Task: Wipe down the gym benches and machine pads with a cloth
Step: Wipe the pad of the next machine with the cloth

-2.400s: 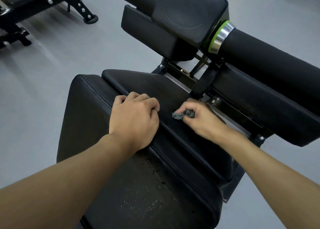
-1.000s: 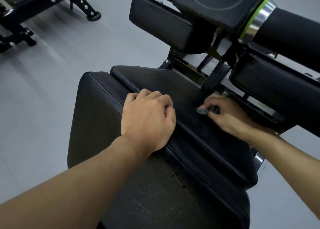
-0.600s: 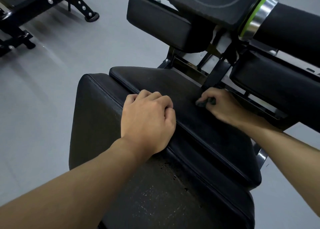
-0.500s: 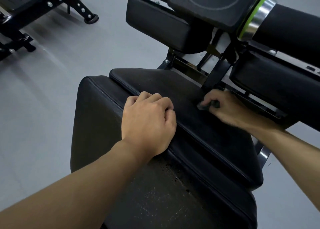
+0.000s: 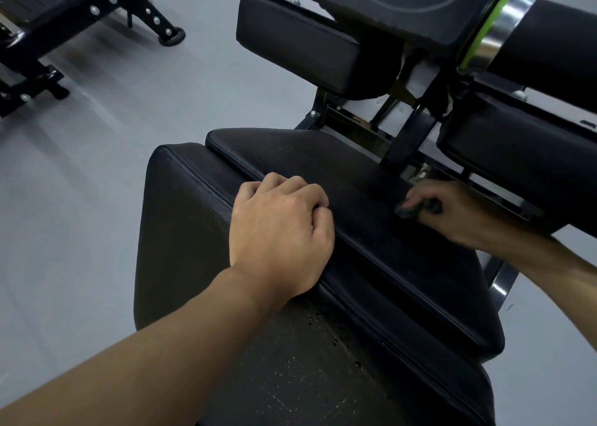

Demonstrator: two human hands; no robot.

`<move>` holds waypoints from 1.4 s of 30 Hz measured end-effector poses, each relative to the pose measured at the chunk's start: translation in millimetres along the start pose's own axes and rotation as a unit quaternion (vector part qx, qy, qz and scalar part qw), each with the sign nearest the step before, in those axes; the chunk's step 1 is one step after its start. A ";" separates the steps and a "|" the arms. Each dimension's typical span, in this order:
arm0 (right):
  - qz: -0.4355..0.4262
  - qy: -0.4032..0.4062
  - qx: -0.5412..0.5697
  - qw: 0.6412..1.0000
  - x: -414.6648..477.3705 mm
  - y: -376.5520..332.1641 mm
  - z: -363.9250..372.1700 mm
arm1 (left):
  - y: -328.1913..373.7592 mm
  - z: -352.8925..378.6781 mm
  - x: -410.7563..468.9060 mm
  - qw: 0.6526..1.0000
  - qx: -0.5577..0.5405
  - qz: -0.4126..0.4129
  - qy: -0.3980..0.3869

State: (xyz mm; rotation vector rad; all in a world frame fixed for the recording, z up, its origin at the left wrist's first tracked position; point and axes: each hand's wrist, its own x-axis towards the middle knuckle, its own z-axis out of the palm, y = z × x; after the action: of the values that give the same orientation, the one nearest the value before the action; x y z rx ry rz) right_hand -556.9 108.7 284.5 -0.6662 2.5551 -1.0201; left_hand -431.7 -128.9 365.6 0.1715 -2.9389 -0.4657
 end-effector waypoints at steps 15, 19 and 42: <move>0.051 0.023 -0.028 0.998 47.6 16.1 17.7 | -1.1 0.4 -1.0 1.000 -0.009 0.003 0.011; 0.055 0.001 -0.020 0.998 33.8 22.7 6.7 | -1.5 -0.7 -0.7 1.000 -0.009 0.005 0.009; 0.097 0.003 -0.043 0.994 56.9 38.3 9.4 | -3.0 -1.6 -0.4 1.000 -0.001 0.021 0.012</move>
State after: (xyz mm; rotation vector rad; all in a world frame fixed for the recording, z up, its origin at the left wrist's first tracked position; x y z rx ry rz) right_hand -612.4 98.0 244.6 -0.4248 2.6205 -0.8523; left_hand -430.8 -132.2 366.1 0.1148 -2.9118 -0.4574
